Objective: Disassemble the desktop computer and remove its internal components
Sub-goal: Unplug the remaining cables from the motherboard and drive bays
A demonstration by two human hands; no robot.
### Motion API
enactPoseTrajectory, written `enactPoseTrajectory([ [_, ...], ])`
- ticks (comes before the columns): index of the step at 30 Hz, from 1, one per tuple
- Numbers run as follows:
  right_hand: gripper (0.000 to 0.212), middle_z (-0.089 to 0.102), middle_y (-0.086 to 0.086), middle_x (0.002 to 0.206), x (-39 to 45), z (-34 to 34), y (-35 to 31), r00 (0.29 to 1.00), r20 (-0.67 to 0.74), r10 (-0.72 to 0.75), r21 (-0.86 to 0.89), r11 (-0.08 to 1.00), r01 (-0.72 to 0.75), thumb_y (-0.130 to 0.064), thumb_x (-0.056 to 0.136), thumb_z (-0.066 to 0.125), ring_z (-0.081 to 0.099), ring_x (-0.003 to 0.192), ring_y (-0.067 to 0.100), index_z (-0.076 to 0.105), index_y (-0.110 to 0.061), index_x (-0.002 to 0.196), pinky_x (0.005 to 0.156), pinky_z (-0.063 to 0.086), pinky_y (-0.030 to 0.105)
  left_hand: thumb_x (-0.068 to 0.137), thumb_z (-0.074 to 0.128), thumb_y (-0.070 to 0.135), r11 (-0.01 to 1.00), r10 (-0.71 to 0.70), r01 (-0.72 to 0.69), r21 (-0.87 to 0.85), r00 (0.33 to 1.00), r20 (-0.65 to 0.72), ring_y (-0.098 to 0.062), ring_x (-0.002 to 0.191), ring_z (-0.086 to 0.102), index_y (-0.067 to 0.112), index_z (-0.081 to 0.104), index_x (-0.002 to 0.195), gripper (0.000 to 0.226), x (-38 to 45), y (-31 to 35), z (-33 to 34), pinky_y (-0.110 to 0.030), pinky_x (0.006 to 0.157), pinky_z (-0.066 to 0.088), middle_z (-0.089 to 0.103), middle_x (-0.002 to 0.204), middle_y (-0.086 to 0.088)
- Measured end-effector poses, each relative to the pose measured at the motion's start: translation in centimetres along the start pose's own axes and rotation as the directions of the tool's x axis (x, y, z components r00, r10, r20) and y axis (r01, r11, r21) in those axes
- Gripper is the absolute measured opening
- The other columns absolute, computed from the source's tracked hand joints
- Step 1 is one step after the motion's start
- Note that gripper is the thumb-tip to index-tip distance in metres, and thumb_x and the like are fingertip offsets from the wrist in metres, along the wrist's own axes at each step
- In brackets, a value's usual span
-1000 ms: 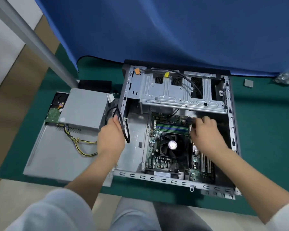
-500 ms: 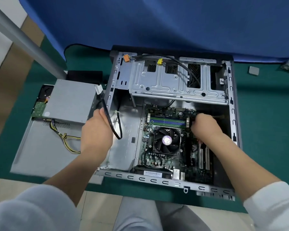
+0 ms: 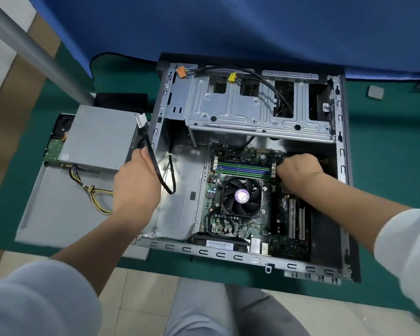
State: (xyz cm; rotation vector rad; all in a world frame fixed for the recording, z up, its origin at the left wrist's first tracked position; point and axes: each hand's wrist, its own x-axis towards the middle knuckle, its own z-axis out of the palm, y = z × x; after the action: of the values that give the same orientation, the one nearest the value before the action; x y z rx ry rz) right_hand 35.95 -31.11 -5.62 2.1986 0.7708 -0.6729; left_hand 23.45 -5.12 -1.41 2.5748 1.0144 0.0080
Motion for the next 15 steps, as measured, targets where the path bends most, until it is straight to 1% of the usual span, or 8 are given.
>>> enactPoseTrajectory([
  [3, 0.029, 0.066, -0.005, 0.105, 0.6, -0.3, -1.0, 1.0, 0.024, -0.004, -0.004, 1.0, 0.004, 0.002, 0.086, 0.052, 0.063, 0.095, 0.019, 0.067, -0.017, 0.104, 0.06, 0.041, 0.028, 0.102, 0.012, 0.039, 1.0, 0.016, -0.016, -0.017, 1.0, -0.009, -0.019, 0.056, 0.042, 0.014, 0.041, 0.086, 0.041, 0.0, -0.1, 0.0, -0.033, 0.051, 0.029, 0.048, 0.063, -0.006],
  [6, 0.029, 0.065, -0.003, 0.108, 0.9, -0.8, -2.3, 0.999, 0.035, -0.006, 0.04, 0.999, 0.005, 0.003, 0.086, 0.053, 0.062, 0.099, 0.019, 0.066, -0.015, 0.106, 0.063, 0.043, 0.027, 0.102, 0.014, 0.037, 0.999, 0.034, -0.035, -0.035, 0.999, -0.011, -0.02, 0.055, 0.044, 0.013, 0.041, 0.085, 0.04, 0.0, -0.1, 0.0, -0.032, 0.049, 0.028, 0.048, 0.062, -0.006],
  [10, 0.029, 0.065, -0.001, 0.105, 0.6, 0.1, -0.7, 0.999, -0.005, 0.032, 0.119, 0.992, -0.031, 0.003, 0.085, 0.053, 0.063, 0.096, 0.023, 0.066, -0.015, 0.105, 0.063, 0.047, 0.03, 0.102, 0.013, 0.037, 0.998, 0.036, -0.036, -0.043, 0.999, -0.007, -0.019, 0.055, 0.043, 0.013, 0.041, 0.086, 0.041, -0.1, 0.0, -0.1, -0.029, 0.045, 0.024, 0.047, 0.063, -0.007],
  [12, 0.03, 0.065, -0.001, 0.106, 0.5, 0.1, -0.6, 0.999, -0.009, 0.039, 0.13, 0.991, -0.038, 0.002, 0.085, 0.053, 0.063, 0.097, 0.023, 0.066, -0.015, 0.106, 0.062, 0.047, 0.03, 0.102, 0.013, 0.037, 0.998, 0.034, -0.034, -0.05, 0.999, -0.004, -0.02, 0.056, 0.043, 0.012, 0.042, 0.087, 0.041, -0.1, -0.1, -0.1, -0.032, 0.049, 0.028, 0.047, 0.063, -0.008],
  [14, 0.03, 0.065, -0.002, 0.11, 0.8, -0.6, -1.5, 0.999, 0.024, 0.024, 0.106, 0.994, -0.026, 0.002, 0.086, 0.053, 0.062, 0.1, 0.021, 0.066, -0.014, 0.107, 0.063, 0.044, 0.03, 0.102, 0.013, 0.036, 0.998, 0.036, -0.036, -0.047, 0.999, -0.001, -0.02, 0.056, 0.043, 0.01, 0.042, 0.088, 0.041, -0.1, 0.0, -0.2, -0.034, 0.052, 0.031, 0.048, 0.064, -0.008],
  [15, 0.029, 0.064, -0.002, 0.111, 1.0, -1.0, -2.1, 0.999, 0.046, 0.011, 0.1, 0.995, -0.016, 0.002, 0.087, 0.053, 0.061, 0.101, 0.02, 0.066, -0.014, 0.108, 0.064, 0.043, 0.029, 0.102, 0.014, 0.036, 0.998, 0.038, -0.038, -0.046, 0.999, -0.001, -0.021, 0.056, 0.042, 0.01, 0.042, 0.089, 0.041, 0.0, 0.0, -0.1, -0.034, 0.052, 0.03, 0.047, 0.064, -0.008],
])
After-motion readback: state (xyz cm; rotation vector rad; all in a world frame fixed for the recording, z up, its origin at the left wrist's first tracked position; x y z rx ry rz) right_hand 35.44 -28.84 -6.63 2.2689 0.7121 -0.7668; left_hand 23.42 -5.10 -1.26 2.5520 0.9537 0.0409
